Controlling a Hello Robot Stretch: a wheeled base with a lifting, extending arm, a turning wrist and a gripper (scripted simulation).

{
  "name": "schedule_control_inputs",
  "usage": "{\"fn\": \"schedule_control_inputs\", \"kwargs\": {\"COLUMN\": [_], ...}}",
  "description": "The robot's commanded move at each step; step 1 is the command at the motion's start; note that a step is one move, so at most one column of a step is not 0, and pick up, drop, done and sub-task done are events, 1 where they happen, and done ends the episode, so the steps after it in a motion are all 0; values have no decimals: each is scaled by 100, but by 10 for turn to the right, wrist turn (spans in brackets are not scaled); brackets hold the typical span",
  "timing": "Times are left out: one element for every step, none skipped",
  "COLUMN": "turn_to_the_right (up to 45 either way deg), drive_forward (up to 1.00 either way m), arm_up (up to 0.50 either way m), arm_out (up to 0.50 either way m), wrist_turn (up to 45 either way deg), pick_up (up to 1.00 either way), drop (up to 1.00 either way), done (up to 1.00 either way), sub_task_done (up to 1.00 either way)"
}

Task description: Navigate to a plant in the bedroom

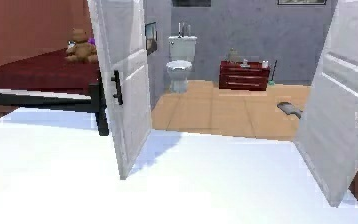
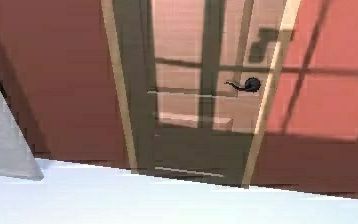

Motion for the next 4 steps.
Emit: {"fn": "schedule_control_inputs", "kwargs": {"turn_to_the_right": [-450, -330, 0, -240], "drive_forward": [0, 0, 30, 0], "arm_up": [0, 0, 0, 0], "arm_out": [0, 0, 0, 0], "wrist_turn": [0, 0, 0, 0], "pick_up": [0, 0, 0, 0], "drop": [0, 0, 0, 0], "done": [0, 0, 0, 0], "sub_task_done": [0, 0, 0, 0]}}
